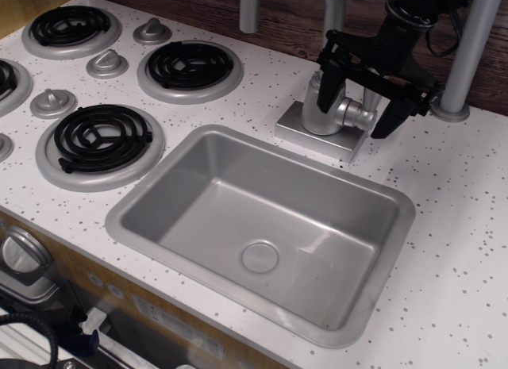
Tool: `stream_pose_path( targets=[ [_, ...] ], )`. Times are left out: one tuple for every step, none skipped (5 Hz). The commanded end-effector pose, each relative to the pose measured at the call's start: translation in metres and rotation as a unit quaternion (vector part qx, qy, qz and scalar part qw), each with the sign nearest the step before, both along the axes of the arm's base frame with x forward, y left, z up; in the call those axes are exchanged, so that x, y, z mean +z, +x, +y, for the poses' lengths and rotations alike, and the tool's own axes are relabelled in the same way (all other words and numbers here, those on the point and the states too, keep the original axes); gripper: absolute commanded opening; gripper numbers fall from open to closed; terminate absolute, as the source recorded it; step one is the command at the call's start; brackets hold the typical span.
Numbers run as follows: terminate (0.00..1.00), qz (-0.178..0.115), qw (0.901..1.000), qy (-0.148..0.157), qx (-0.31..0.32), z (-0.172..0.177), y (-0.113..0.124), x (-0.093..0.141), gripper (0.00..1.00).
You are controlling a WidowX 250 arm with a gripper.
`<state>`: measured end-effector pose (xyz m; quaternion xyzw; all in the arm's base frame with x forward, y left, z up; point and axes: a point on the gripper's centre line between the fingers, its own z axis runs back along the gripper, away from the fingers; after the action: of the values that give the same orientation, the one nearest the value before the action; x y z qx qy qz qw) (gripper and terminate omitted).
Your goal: Lever vertical to front
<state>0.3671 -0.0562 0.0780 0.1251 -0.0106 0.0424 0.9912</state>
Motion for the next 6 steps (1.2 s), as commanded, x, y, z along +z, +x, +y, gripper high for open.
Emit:
stream_pose_path(
  targets=[
    [0.00,0.000,1.0000,0.000,0.000,0.000,0.000,0.000,1.00],
    [0.00,-0.048,0.9988,0.001,-0.010,0.004,0.018,0.021,1.00],
    [0.00,-0.104,0.9945,0.001,-0.017,-0.001,0.029,0.037,1.00],
    [0.00,-0.136,0.9901,0.001,-0.033,-0.007,0.033,0.038,1.00],
    [0.00,-0.144,0.9884,0.002,-0.049,-0.007,0.042,0.039,1.00],
    [0.00,-0.147,0.9876,0.007,-0.055,-0.006,0.045,0.040,1.00]
  ],
)
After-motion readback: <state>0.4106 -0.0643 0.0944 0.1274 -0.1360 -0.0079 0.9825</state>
